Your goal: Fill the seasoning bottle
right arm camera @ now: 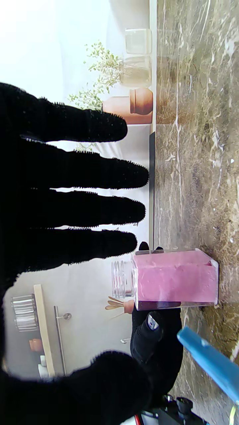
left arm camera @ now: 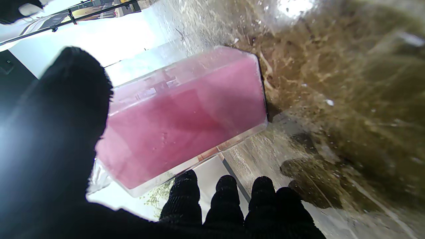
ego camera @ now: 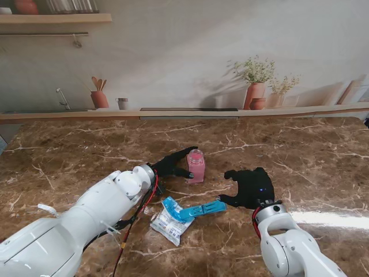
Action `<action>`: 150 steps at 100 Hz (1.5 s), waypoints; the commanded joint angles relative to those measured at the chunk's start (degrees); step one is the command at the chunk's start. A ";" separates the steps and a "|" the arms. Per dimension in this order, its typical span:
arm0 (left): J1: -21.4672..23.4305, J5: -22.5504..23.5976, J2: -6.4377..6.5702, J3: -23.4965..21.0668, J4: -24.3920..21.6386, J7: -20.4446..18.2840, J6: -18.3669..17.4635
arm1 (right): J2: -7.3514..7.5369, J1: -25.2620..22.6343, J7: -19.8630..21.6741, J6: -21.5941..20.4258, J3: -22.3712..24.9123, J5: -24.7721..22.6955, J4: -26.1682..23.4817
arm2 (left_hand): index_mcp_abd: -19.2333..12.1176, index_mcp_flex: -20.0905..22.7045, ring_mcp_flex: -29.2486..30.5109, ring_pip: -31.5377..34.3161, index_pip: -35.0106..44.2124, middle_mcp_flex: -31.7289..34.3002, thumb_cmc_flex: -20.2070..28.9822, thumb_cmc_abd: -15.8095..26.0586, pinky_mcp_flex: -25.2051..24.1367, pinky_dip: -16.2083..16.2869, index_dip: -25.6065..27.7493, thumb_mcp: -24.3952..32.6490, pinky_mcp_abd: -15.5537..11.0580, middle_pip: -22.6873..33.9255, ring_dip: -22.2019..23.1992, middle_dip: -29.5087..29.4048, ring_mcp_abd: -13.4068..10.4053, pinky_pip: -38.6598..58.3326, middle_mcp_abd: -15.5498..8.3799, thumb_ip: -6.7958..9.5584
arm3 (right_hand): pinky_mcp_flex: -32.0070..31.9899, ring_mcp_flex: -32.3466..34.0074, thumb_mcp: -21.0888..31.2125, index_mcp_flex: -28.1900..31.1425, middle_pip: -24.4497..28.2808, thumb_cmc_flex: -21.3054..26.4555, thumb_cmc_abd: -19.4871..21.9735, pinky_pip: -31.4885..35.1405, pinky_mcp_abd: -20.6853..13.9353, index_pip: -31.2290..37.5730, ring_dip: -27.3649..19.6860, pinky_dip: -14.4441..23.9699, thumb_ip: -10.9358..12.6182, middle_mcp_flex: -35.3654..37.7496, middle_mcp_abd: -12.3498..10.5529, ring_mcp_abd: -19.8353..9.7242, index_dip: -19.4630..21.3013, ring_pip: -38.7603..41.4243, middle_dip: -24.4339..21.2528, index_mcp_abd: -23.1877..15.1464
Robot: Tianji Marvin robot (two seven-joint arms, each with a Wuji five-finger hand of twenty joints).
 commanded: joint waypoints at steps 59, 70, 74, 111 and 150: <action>-1.40 2.12 -5.06 -2.90 8.10 -2.49 -2.84 | -0.12 -0.11 0.90 1.35 -0.46 0.67 0.77 | -7.82 4.98 -1.94 -0.39 17.75 -0.95 3.82 -2.11 1.39 3.49 11.65 3.22 10.33 2.28 2.97 3.29 2.98 2.41 -0.01 -0.91 | -0.92 -1.15 0.00 1.06 1.21 1.46 0.36 0.59 0.81 1.56 -0.50 -0.53 2.04 1.11 0.31 0.41 -0.25 0.73 0.56 0.35; -1.53 2.83 -5.51 -2.93 8.90 -2.44 -3.17 | -0.13 -0.04 0.78 1.38 -0.51 0.67 0.89 | -7.36 7.57 -1.91 -0.29 19.70 -0.73 4.05 -1.89 1.47 3.33 11.69 3.52 10.32 2.74 3.05 3.28 3.02 2.32 0.09 -0.88 | -0.90 -1.02 -0.14 1.25 1.33 1.60 0.50 0.63 0.86 1.69 -0.46 -0.52 2.05 1.36 0.34 0.42 -0.22 0.85 0.64 0.30; -1.61 3.29 -5.65 -2.85 9.21 -2.21 -3.29 | -0.12 0.00 0.78 1.35 -0.51 0.67 0.92 | -7.23 7.42 -1.89 -0.16 19.91 -0.69 3.95 -1.44 1.52 3.39 11.48 3.60 10.31 2.89 3.20 3.25 3.01 2.42 0.10 -0.88 | -0.93 -1.06 -0.19 1.21 1.33 1.64 0.56 0.63 0.83 1.70 -0.46 -0.53 2.05 1.35 0.32 0.43 -0.22 0.84 0.66 0.33; -1.00 3.24 -6.89 -5.10 10.40 -1.12 -2.79 | -0.15 0.17 0.90 1.71 -0.68 1.01 1.21 | -9.49 16.07 -1.67 0.91 29.25 0.33 8.46 4.44 1.15 5.55 13.36 5.93 10.35 5.38 5.06 3.28 2.98 4.01 0.03 0.47 | -0.87 -0.85 -0.66 1.58 1.51 2.15 1.34 0.79 0.86 1.96 -0.38 -0.55 2.12 1.74 0.43 0.52 -0.18 1.07 0.83 0.32; 0.07 1.44 -7.18 -6.56 9.25 1.80 -1.37 | -0.22 0.59 0.71 2.12 -1.36 1.78 1.90 | -12.41 27.37 0.99 3.22 49.11 4.31 22.99 9.87 0.80 10.73 27.82 -2.87 9.64 14.50 5.86 2.48 1.06 5.40 -4.39 -2.11 | -0.72 -0.49 -1.27 1.86 1.66 2.70 2.60 0.98 0.87 2.12 -0.28 -0.63 2.26 2.16 0.50 0.64 -0.23 1.40 0.95 0.36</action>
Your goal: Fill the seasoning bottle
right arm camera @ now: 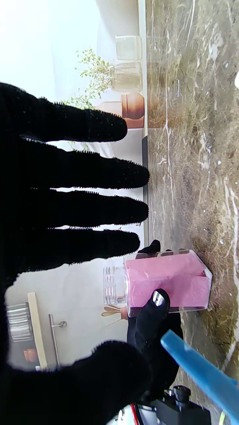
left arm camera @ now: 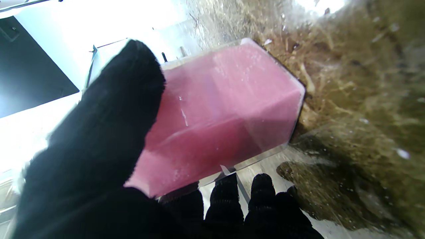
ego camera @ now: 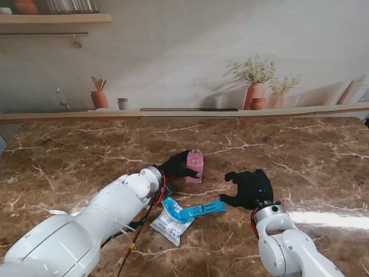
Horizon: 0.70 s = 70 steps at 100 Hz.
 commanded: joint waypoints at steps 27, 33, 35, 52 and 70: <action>3.83 -4.76 4.18 1.96 -10.13 5.61 5.69 | -0.32 -0.27 -0.13 0.70 -0.02 0.48 0.61 | -6.75 7.88 12.21 2.96 19.81 13.58 5.93 13.46 2.56 9.24 21.29 6.71 12.13 3.09 -0.74 -4.94 -0.19 11.29 -5.72 0.01 | -0.50 -0.34 -1.15 0.96 0.48 0.79 1.91 1.14 0.81 0.32 -0.24 -0.71 2.34 0.93 0.50 0.60 -0.26 0.75 0.96 0.42; 4.81 -5.81 5.63 2.04 -13.56 6.34 7.17 | -0.35 -0.23 -0.34 0.91 -0.11 0.49 0.69 | -6.43 5.79 18.05 4.64 20.28 17.40 6.35 14.37 3.40 11.14 24.47 6.97 13.07 3.65 -0.72 -5.07 0.52 13.61 -4.89 -0.50 | -0.49 -0.31 -1.22 1.07 0.52 0.96 2.25 1.17 0.80 0.38 -0.24 -0.73 2.38 1.01 0.54 0.66 -0.26 0.79 0.98 0.53; 5.09 -5.86 6.02 2.05 -14.51 6.80 7.50 | -0.38 -0.22 -0.47 1.02 -0.18 0.54 0.74 | -6.54 5.36 19.58 5.31 20.27 19.04 6.38 14.56 3.67 11.98 25.34 6.83 13.25 4.04 -0.54 -4.94 0.89 15.01 -4.53 -0.50 | -0.56 -0.31 -1.26 1.01 0.54 0.99 2.36 1.15 0.79 0.36 -0.24 -0.75 2.39 1.06 0.46 0.66 -0.27 0.80 0.99 0.53; 7.28 -5.03 8.58 1.58 -20.92 10.99 8.92 | -0.71 0.00 -2.70 2.90 -0.82 0.83 1.40 | -7.10 3.63 30.86 13.86 21.15 42.47 6.68 14.58 3.34 15.73 27.77 7.65 13.54 7.32 5.52 6.95 5.00 32.03 1.28 -1.31 | -0.61 0.03 -1.61 1.62 0.84 1.60 2.75 1.06 0.88 0.68 -0.25 -0.93 2.53 1.75 0.73 0.79 -0.23 0.98 1.09 0.71; 8.70 -2.89 10.23 0.74 -24.98 14.01 9.05 | -0.88 -0.22 -3.05 4.00 -0.32 1.01 1.00 | -7.04 5.42 33.51 21.79 21.81 49.67 7.55 12.83 4.17 11.82 26.03 8.92 11.52 7.72 14.96 30.96 7.61 38.86 2.31 -1.51 | -0.40 0.46 -3.05 2.16 1.04 3.24 4.61 1.47 0.90 1.11 -0.16 -1.03 2.63 2.28 0.83 0.99 -0.22 1.43 1.15 0.68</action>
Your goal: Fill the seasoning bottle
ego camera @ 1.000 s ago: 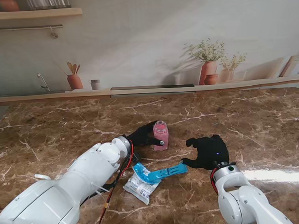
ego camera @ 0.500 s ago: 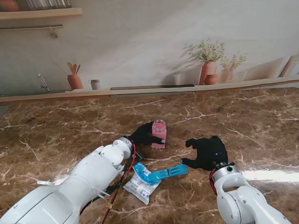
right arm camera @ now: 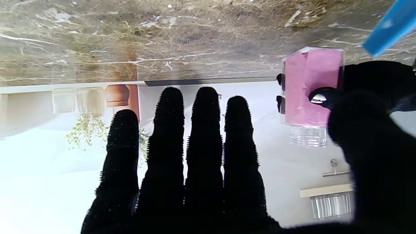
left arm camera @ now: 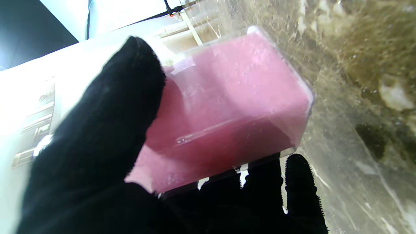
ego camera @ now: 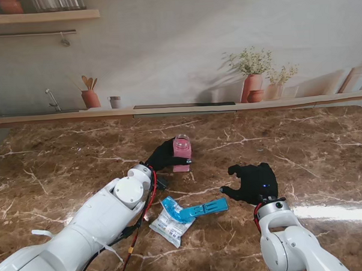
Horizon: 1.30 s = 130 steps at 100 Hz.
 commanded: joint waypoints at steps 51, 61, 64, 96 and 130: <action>3.77 5.35 5.20 -2.63 -11.20 1.53 0.99 | -0.40 -1.54 -0.07 3.53 2.09 -0.76 -0.32 | -3.68 24.29 -1.15 8.17 15.26 7.53 11.21 17.03 0.58 -8.85 -25.35 1.79 -1.88 11.87 11.89 29.14 6.09 7.33 0.18 1.02 | -0.09 0.38 -1.26 2.19 0.50 1.96 0.85 2.11 0.69 1.17 -0.44 -1.24 2.87 1.19 0.97 0.73 -0.32 0.61 0.39 0.20; 4.90 6.74 6.27 -3.15 -13.73 1.24 1.31 | -0.21 -1.93 1.15 4.34 2.93 -1.92 -0.52 | -1.70 23.11 -0.52 10.22 15.09 2.69 14.68 19.89 4.21 -7.84 -24.88 -3.31 5.24 12.63 14.26 32.66 7.77 11.89 0.51 1.89 | 0.38 -0.19 -1.26 1.44 -0.32 2.22 -0.08 2.68 0.49 0.84 -0.53 -1.03 2.84 -0.39 1.12 0.82 -0.46 0.40 0.05 0.12; 5.18 7.36 6.61 -3.29 -14.36 1.20 1.27 | -0.11 -2.10 1.94 4.49 3.23 -2.34 -0.68 | -1.63 22.38 0.48 10.94 15.79 1.79 15.18 20.57 6.04 -8.19 -23.69 -4.15 6.32 12.87 14.65 33.18 8.13 12.62 0.65 1.87 | 0.53 -0.51 -1.24 0.99 -0.79 2.38 -0.81 2.96 0.26 0.62 -0.60 -0.91 2.82 -1.28 1.25 0.79 -0.54 0.24 -0.16 0.09; 8.18 12.63 9.43 -5.70 -20.84 0.86 0.92 | 1.22 -4.16 14.87 5.75 6.18 -9.19 -3.13 | -4.10 17.03 17.67 19.06 18.91 4.80 19.78 25.16 20.87 -4.45 -6.84 -11.42 7.71 9.85 13.00 -2.93 8.05 28.87 2.65 3.02 | 2.79 -3.54 1.95 -8.14 -4.63 0.71 -9.30 3.94 -1.69 -5.80 -2.85 -0.78 1.70 -10.11 1.90 0.54 -2.82 -3.40 -3.06 4.48; 10.15 20.42 10.47 -6.30 -24.42 5.11 -2.40 | 2.09 -2.96 28.91 7.40 5.58 -14.33 -3.20 | 2.95 21.16 19.67 23.07 14.42 9.86 20.34 21.61 21.68 -1.38 -23.34 -4.71 8.03 14.34 18.80 11.42 7.88 29.83 3.88 3.15 | 0.74 -8.66 1.20 -17.40 -6.90 -1.93 -8.39 -0.10 -1.63 -9.84 -6.07 -2.04 1.50 -20.16 4.96 2.79 -3.72 -6.90 -5.62 12.06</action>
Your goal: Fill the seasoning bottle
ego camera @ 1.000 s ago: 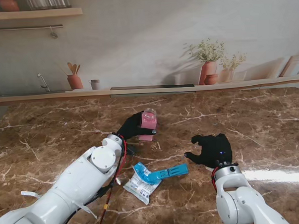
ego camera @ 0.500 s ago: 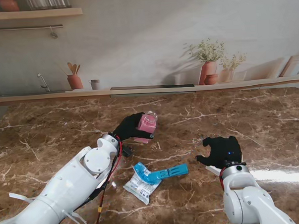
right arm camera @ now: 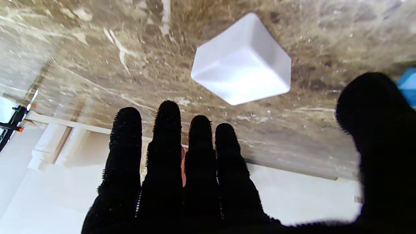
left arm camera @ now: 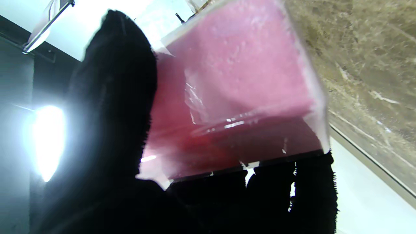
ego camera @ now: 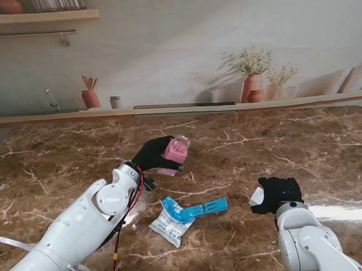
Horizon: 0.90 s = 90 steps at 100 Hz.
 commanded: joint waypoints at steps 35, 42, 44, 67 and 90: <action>1.47 2.18 0.59 -0.21 -2.52 1.10 -3.15 | 0.30 5.09 4.85 5.50 -4.73 -3.33 6.40 | -5.45 12.10 4.37 13.54 5.03 3.13 16.25 21.71 -4.12 1.65 -9.31 15.77 -2.48 0.69 7.53 11.65 -2.14 -1.03 -0.98 1.54 | -4.06 -8.34 0.08 -9.62 5.29 -3.12 -0.20 0.15 1.94 -0.81 4.01 3.68 -0.07 -10.93 3.51 2.96 4.21 5.29 3.63 6.55; 1.56 2.39 0.57 -0.04 -2.61 1.31 -3.57 | 0.35 5.82 5.38 6.54 -5.39 -3.18 7.38 | -6.01 12.21 3.89 13.25 5.58 3.07 16.54 21.89 -4.55 1.47 -8.92 15.48 -2.50 0.48 7.67 12.42 -2.21 -1.74 -1.37 1.52 | -3.07 -7.00 -0.08 -8.42 6.66 -2.96 -0.15 1.31 1.84 0.43 5.24 4.79 -0.23 -9.66 3.23 2.56 5.19 7.13 4.74 6.09; 1.59 2.44 0.58 0.02 -2.65 1.32 -3.67 | 0.37 6.02 5.45 6.82 -5.56 -3.01 7.68 | -6.26 12.13 3.81 13.19 5.69 3.05 16.52 21.98 -4.64 1.47 -8.79 15.40 -2.55 0.44 7.68 12.52 -2.28 -1.80 -1.46 1.51 | -2.61 -6.22 -0.07 -7.83 7.16 -3.04 -0.13 1.74 1.80 0.97 5.69 5.10 -0.27 -8.90 3.07 2.44 5.56 7.87 5.08 5.90; 1.50 2.86 0.47 0.86 -2.66 1.58 -4.30 | 0.63 8.06 3.58 8.98 -7.59 -0.13 11.28 | -7.65 12.11 3.56 12.71 7.10 3.22 16.29 22.20 -4.88 1.63 -7.21 14.80 -2.62 -0.12 7.60 12.95 -2.09 -1.82 -2.27 1.40 | 0.40 -2.00 -0.40 -3.38 13.66 -2.86 0.01 6.13 0.85 6.60 9.99 6.62 -0.85 -4.35 1.32 1.07 10.94 14.45 10.34 3.56; 1.07 3.11 0.01 1.57 -2.00 2.70 -4.29 | 0.58 8.68 -3.20 8.68 -8.13 2.75 14.17 | -8.00 12.42 3.55 12.81 7.49 3.59 16.05 21.98 -5.00 1.87 -6.57 14.93 -2.39 -0.35 7.62 13.15 -1.92 -1.62 -2.48 1.31 | 4.77 4.34 -4.16 4.68 18.23 3.06 -0.03 13.44 0.45 11.22 13.93 6.73 -1.06 4.28 -1.49 -1.06 15.73 21.97 13.40 -1.78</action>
